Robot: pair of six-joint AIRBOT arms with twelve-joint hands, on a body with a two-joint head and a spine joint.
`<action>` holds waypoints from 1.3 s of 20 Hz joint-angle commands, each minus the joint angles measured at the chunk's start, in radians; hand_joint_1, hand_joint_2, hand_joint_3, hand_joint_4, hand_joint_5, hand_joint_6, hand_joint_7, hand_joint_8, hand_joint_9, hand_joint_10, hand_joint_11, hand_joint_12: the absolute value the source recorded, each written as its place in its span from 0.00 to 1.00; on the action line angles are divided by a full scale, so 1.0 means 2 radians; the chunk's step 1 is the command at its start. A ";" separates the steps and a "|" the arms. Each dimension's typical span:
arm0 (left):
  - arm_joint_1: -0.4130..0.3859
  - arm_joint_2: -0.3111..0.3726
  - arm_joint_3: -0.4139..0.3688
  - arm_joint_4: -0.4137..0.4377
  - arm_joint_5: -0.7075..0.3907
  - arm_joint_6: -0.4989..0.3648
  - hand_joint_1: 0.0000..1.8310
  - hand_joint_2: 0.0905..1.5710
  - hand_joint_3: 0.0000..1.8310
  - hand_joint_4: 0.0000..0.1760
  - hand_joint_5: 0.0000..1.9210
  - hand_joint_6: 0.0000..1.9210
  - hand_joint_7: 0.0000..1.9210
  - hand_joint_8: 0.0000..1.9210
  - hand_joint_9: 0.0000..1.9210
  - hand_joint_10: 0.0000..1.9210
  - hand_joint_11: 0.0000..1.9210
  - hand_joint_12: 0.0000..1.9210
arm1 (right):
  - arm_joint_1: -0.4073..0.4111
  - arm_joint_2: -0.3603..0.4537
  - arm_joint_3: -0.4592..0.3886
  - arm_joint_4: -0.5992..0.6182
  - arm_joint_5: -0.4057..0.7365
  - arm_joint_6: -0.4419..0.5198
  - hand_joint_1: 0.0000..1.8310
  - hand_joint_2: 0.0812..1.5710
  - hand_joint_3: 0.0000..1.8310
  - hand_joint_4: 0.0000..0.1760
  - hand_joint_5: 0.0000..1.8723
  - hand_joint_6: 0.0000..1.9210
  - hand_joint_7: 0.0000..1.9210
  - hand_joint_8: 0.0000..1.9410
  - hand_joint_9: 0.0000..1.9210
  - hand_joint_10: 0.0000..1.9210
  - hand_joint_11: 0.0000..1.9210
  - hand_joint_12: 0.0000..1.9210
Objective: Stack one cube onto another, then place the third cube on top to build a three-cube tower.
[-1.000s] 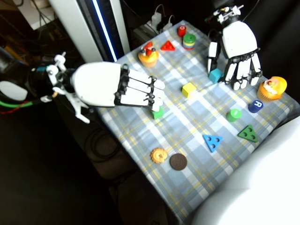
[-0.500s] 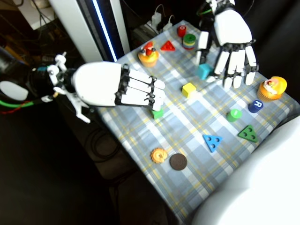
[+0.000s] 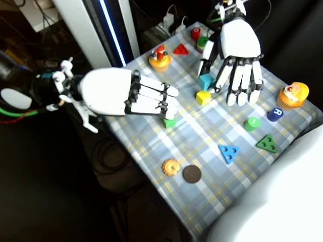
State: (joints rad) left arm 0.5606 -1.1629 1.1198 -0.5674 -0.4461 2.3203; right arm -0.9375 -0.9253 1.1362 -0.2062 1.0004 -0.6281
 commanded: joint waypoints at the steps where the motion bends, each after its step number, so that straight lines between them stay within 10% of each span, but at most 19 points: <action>1: -0.009 -0.003 0.004 0.008 -0.042 -0.002 0.58 0.65 0.00 1.00 0.58 0.38 0.30 0.00 0.22 0.00 0.00 0.35 | 0.007 -0.001 0.002 0.014 0.058 0.002 0.45 0.83 0.00 0.00 0.27 0.00 0.30 0.00 0.28 0.00 0.05 0.48; 26: -0.006 -0.020 0.027 -0.023 -0.017 0.012 0.56 0.67 0.00 1.00 0.53 0.47 0.29 0.00 0.22 0.00 0.00 0.30 | 0.007 -0.002 0.002 0.013 0.058 0.005 0.46 0.84 0.00 0.00 0.28 0.00 0.31 0.00 0.30 0.00 0.06 0.52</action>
State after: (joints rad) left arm 0.5549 -1.2003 1.1698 -0.6296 -0.3897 2.3478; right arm -0.9375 -0.9272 1.1374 -0.2073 0.9989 -0.6247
